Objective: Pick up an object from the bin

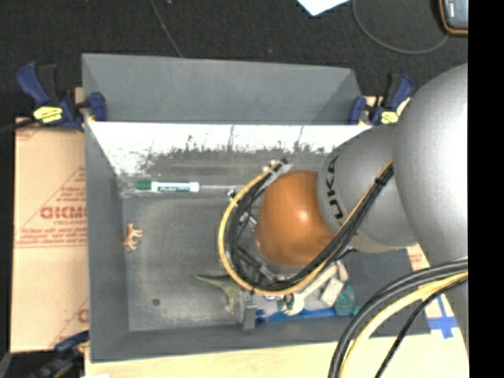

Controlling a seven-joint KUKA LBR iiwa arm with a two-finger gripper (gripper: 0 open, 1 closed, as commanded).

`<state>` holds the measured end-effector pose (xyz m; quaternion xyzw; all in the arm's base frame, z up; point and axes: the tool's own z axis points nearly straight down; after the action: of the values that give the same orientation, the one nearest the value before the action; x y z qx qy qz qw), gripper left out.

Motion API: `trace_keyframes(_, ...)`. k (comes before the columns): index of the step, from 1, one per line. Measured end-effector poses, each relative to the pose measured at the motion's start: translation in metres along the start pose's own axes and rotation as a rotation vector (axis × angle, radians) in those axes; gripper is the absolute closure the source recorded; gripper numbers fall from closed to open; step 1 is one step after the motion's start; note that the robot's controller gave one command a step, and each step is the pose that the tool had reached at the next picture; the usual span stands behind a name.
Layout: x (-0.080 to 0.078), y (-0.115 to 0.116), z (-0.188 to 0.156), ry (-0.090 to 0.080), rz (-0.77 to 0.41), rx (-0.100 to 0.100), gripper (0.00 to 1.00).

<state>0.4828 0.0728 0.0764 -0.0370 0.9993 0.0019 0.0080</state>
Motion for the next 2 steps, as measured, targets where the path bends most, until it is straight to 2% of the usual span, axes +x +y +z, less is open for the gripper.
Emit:
trace_keyframes(1, 0.0019, -0.0140, 0.0038, 0.009, 0.198, -0.004, 0.00)
trace_keyframes(2, -0.0014, -0.0047, -0.0008, -0.003, 0.030, -0.002, 1.00)
